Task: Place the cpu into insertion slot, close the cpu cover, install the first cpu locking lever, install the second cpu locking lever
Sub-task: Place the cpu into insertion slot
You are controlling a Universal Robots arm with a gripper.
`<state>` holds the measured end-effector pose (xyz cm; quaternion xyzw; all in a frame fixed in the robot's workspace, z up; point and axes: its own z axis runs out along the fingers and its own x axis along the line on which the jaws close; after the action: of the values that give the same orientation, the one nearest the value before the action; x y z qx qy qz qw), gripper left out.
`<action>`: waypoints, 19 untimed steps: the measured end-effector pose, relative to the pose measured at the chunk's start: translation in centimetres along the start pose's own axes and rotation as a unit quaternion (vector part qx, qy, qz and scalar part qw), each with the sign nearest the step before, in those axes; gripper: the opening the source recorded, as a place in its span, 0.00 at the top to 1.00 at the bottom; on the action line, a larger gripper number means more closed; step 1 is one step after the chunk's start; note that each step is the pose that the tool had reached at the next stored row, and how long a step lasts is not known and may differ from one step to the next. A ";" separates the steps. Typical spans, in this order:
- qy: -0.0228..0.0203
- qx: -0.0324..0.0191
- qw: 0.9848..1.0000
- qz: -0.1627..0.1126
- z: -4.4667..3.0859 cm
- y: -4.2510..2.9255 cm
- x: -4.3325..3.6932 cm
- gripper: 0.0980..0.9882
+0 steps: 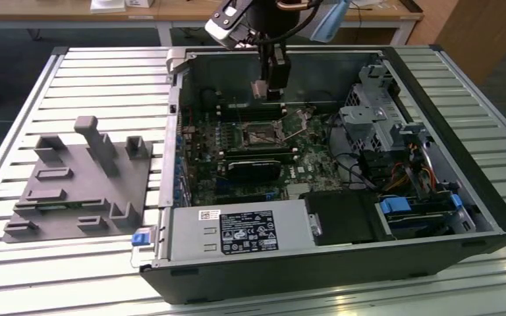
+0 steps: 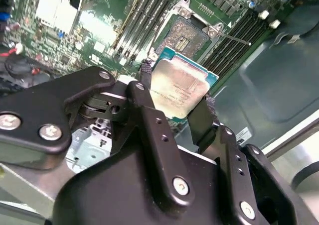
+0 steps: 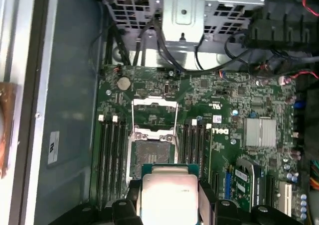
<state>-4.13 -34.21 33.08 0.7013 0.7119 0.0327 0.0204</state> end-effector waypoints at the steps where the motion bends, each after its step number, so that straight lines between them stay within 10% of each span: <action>1: 0.000 0.000 1.000 0.006 0.06 -0.01 0.01 0.50; 19: 0.000 -0.002 1.000 -0.008 2.27 -0.14 0.36 0.50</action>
<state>-4.11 -33.81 30.82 0.6958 0.7171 0.0342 0.0216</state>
